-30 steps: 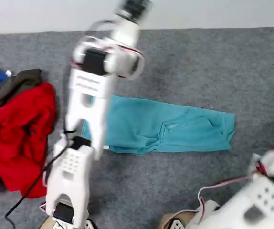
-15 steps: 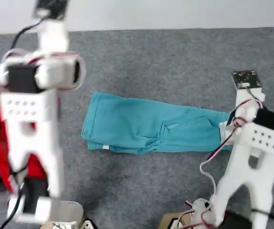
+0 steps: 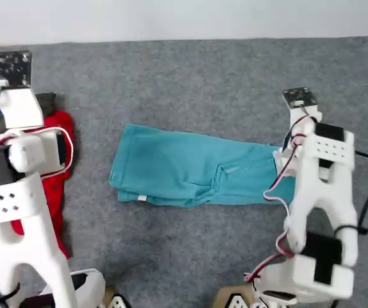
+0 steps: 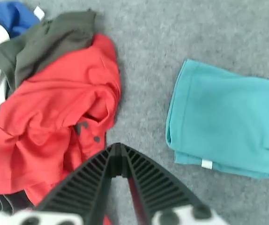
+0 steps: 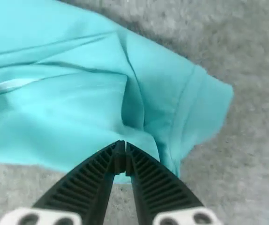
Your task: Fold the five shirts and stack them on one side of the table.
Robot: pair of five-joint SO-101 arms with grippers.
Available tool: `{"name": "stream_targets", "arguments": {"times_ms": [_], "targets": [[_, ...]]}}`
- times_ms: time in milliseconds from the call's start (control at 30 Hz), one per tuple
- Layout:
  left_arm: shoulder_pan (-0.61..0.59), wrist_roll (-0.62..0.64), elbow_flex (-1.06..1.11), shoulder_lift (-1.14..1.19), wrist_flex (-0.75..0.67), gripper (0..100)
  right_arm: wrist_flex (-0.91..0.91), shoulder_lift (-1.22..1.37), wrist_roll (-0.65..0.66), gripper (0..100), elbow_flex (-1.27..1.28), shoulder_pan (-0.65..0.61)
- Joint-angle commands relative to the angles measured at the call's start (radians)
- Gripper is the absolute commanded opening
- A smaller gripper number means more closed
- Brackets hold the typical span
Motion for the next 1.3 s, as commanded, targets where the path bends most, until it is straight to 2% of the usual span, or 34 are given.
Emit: {"name": "stream_targets", "arguments": {"times_ms": [0, 233, 367, 567, 733, 967, 1133, 1267], "targets": [[-0.008, 0.000, 0.005, -0.038, 0.018, 0, -0.022, 0.079, -0.017, 0.9, -0.063, 0.008], [-0.008, 0.000, 0.005, -0.035, 0.018, 0, 0.033, 0.151, -0.003, 0.9, -0.063, 0.119], [-0.008, 0.000, 0.005, -0.031, 0.018, 0, 0.097, 0.151, 0.066, 0.9, -0.063, 0.154], [-0.008, 0.000, 0.005, -0.031, 0.018, 0, 0.170, 0.148, 0.077, 0.9, -0.063, 0.188], [-0.008, 0.000, 0.005, -0.031, 0.018, 0, 0.213, 0.056, 0.069, 0.9, -0.135, 0.163], [-0.008, -0.002, 0.005, -0.031, 0.018, 0, 0.171, -0.056, 0.068, 0.9, -0.221, -0.002], [-0.008, -0.002, 0.005, -0.031, 0.018, 0, 0.021, 0.036, 0.017, 0.9, -0.193, -0.054], [-0.008, -0.002, 0.005, -0.031, 0.018, 0, -0.005, 0.196, 0.012, 0.9, -0.198, -0.039]]}}
